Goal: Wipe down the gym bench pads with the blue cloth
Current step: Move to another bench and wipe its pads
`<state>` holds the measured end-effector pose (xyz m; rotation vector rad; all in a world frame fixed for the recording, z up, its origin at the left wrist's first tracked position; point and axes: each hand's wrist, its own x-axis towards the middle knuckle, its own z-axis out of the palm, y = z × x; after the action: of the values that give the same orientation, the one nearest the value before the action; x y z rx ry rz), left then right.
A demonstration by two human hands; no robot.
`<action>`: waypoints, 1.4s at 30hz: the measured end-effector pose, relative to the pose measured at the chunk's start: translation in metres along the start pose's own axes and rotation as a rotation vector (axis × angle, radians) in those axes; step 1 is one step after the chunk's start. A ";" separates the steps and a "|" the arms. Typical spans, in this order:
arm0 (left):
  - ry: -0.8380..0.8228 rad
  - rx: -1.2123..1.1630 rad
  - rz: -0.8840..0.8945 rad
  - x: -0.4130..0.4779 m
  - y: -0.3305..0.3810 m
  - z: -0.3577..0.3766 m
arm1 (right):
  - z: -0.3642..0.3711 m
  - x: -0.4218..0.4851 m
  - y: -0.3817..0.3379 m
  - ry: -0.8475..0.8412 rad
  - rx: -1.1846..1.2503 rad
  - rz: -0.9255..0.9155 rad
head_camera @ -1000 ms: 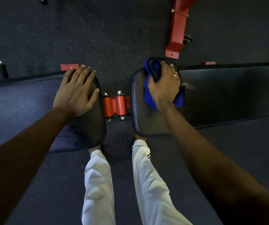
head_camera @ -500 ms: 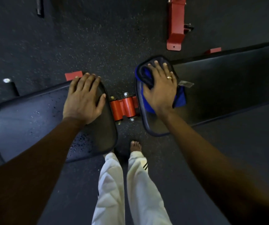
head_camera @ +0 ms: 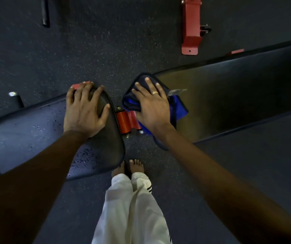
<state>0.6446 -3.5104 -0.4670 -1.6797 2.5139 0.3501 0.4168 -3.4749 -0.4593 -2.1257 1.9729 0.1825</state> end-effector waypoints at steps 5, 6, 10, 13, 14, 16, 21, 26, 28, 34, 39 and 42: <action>-0.003 -0.009 0.005 0.000 -0.002 0.000 | 0.003 -0.029 0.017 0.032 0.044 -0.070; -0.002 -0.014 0.007 0.000 -0.002 0.000 | 0.004 -0.044 0.026 0.042 0.049 -0.051; 0.001 -0.035 0.004 0.000 -0.001 0.000 | -0.002 -0.062 0.048 0.020 0.082 0.179; 0.012 -0.056 0.008 0.000 -0.002 0.000 | -0.014 -0.035 0.061 0.078 0.198 0.303; 0.016 -0.060 0.007 0.001 -0.002 0.000 | -0.021 -0.023 0.069 0.112 0.239 0.358; 0.021 -0.061 0.004 0.001 -0.002 0.001 | -0.031 0.005 0.091 0.164 0.308 0.514; 0.019 -0.073 0.010 0.001 -0.002 0.000 | -0.039 0.046 0.118 0.307 0.401 0.868; 0.001 -0.083 0.007 0.001 -0.002 0.000 | -0.031 0.036 0.080 0.370 0.386 0.839; -0.009 -0.096 0.002 0.001 -0.002 -0.001 | -0.022 0.005 0.058 0.314 0.353 0.632; -0.001 -0.110 0.006 0.001 -0.003 -0.001 | 0.017 -0.105 0.022 0.111 0.264 0.278; 0.016 -0.113 0.016 0.001 -0.001 0.001 | 0.017 -0.111 0.042 0.300 0.325 0.614; 0.021 -0.118 0.021 0.000 -0.002 0.000 | 0.020 -0.097 0.000 0.301 0.346 0.780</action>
<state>0.6460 -3.5109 -0.4674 -1.7070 2.5751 0.4949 0.4100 -3.3764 -0.4542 -1.1446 2.6744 -0.3479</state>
